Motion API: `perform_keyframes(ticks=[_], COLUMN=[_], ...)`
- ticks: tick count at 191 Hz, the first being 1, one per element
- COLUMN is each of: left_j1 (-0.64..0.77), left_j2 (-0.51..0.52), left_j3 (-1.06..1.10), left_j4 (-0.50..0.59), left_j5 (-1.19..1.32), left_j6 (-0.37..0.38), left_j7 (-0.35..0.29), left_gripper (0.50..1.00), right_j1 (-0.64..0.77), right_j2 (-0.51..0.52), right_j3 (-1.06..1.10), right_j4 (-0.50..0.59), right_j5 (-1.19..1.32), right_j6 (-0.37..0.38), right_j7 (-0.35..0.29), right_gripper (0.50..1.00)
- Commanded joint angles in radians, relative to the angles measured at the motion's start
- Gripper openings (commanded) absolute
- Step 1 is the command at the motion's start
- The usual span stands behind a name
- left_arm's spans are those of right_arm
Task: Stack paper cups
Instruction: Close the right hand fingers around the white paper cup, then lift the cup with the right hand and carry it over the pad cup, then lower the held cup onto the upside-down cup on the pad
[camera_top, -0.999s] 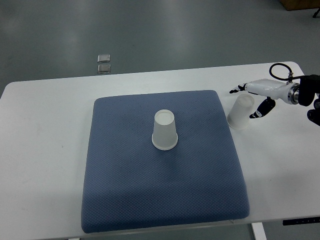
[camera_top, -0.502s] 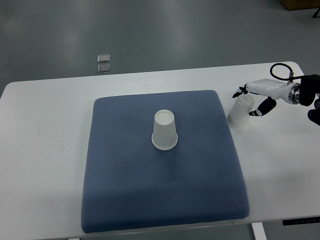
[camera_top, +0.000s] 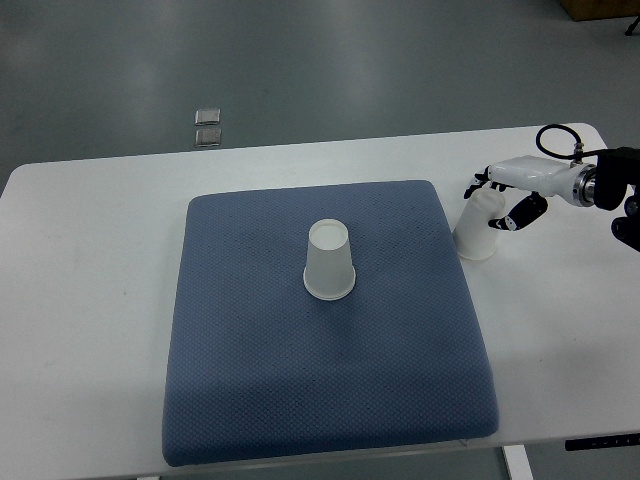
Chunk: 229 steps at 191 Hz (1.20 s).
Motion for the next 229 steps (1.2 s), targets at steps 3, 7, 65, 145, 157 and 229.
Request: perform_keyframes(ticks=[3,7,65,145,157,229], left_j1=[0.000,0.000,0.000,0.000,0.000,0.000], left_j2=[0.000,0.000,0.000,0.000,0.000,0.000], left_j3=[0.000,0.000,0.000,0.000,0.000,0.000], left_j4=[0.000,0.000,0.000,0.000,0.000,0.000], left_j5=[0.000,0.000,0.000,0.000,0.000,0.000], left_j6=[0.000,0.000,0.000,0.000,0.000,0.000], left_j7=[0.000,0.000,0.000,0.000,0.000,0.000], left_gripper=[1.000,1.000,1.000,1.000,1.000,1.000], right_j1=[0.007,0.007,0.136,0.283,0.285,0.309], right_j2=[0.000,-0.002,-0.029,-0.031,-0.023,0.055], right_j3=[-0.013,-0.013,-0.001,0.059,0.087,0.137], right_j4=[0.000,0.000,0.035,0.264,0.304,0.400], right_j5=[-0.002,-0.002,0.018,0.029,0.029,0.023], right_j6=[-0.003,-0.006,-0.040,0.106,0.150,0.288], right_j7=[0.000,0.000,0.014,0.083,0.100,0.104], right_gripper=[0.500,0.500,0.500,0.500,0.500,0.500])
